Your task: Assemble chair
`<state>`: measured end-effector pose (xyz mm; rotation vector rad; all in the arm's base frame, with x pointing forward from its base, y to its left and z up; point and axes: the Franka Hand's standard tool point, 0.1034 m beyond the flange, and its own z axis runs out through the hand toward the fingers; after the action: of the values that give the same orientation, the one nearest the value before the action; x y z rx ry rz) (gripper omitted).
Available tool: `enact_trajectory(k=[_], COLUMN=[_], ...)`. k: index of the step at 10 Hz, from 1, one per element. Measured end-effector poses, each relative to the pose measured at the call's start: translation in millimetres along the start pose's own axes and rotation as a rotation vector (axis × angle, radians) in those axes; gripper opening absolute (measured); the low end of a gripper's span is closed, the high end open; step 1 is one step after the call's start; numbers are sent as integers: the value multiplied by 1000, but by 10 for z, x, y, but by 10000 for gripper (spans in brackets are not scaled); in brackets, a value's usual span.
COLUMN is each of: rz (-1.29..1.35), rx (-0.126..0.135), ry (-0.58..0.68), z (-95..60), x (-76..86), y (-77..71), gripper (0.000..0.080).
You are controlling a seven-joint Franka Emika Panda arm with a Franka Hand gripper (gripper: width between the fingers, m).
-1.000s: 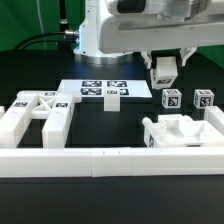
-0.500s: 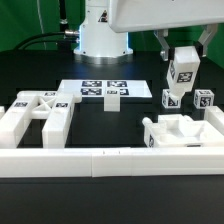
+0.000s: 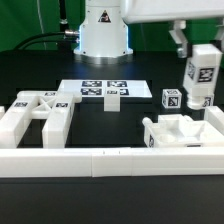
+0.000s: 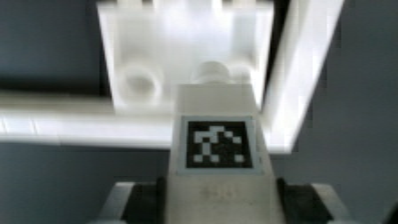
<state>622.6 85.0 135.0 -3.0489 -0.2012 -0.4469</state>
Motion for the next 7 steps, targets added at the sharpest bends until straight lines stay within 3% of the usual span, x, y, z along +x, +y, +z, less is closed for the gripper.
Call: enact_trajectory(k=[3, 7], rz=[8, -31], rx=[3, 6], ry=[-12, -4], z=[20, 195], x=[-26, 22], y=[0, -138], gripper=[285, 285])
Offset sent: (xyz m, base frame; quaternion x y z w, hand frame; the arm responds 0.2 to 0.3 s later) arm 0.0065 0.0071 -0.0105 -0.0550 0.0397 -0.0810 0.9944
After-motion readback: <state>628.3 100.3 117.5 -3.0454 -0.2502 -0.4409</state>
